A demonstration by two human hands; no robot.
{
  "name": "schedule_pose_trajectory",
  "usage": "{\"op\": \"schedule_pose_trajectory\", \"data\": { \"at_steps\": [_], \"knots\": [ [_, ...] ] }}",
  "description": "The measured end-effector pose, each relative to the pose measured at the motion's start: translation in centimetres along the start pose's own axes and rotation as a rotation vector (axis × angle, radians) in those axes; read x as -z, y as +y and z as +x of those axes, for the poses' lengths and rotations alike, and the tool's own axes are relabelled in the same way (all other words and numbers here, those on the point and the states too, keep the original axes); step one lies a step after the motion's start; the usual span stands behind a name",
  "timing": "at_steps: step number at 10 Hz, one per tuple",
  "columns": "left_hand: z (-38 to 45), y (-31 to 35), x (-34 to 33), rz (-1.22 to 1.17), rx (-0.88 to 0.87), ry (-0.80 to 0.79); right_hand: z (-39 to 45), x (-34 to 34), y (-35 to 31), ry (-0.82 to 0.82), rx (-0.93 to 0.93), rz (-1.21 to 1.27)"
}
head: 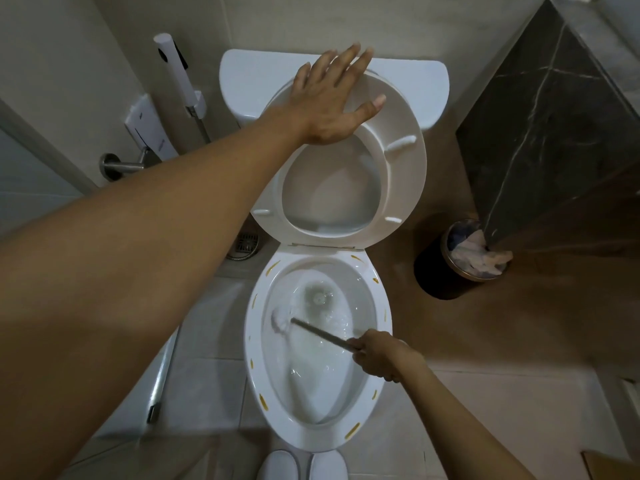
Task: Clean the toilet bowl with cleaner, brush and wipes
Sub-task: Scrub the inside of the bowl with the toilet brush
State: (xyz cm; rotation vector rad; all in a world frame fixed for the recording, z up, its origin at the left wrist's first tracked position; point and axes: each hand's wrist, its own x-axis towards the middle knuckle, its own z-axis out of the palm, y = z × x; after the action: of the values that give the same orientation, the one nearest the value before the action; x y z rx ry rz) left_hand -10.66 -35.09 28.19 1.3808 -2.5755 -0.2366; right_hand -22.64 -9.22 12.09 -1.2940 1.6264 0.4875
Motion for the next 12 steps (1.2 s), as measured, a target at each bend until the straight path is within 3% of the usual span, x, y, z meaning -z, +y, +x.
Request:
{"op": "schedule_pose_trajectory", "data": {
  "at_steps": [1,2,3,6,8,10,11,12],
  "knots": [
    [0.1,0.0,0.0,0.003,-0.003,0.008,-0.1,1.1,-0.5,-0.052,0.002,-0.033],
    [0.1,0.0,-0.2,0.008,0.001,0.01,1.1,1.0,-2.0,0.045,0.051,-0.153],
    [0.1,0.1,-0.1,0.008,0.0,0.005,2.3,-0.3,-2.3,0.139,0.043,-0.104],
    [0.0,0.1,0.0,0.013,0.002,0.003,0.3,1.3,-0.7,-0.069,-0.006,-0.065],
    [0.0,0.1,0.0,0.024,-0.004,-0.004,1.7,0.3,-1.8,0.12,0.044,-0.101],
    [0.0,0.0,0.0,0.025,-0.007,-0.005,0.0,0.3,0.5,-0.042,-0.034,-0.074],
    [0.1,0.0,-0.1,0.027,-0.01,-0.002,-0.8,1.0,1.6,-0.087,-0.097,-0.176],
    [0.0,0.0,-0.2,0.027,-0.013,0.002,-0.2,0.8,1.6,-0.091,-0.129,-0.124]
  ]
}}
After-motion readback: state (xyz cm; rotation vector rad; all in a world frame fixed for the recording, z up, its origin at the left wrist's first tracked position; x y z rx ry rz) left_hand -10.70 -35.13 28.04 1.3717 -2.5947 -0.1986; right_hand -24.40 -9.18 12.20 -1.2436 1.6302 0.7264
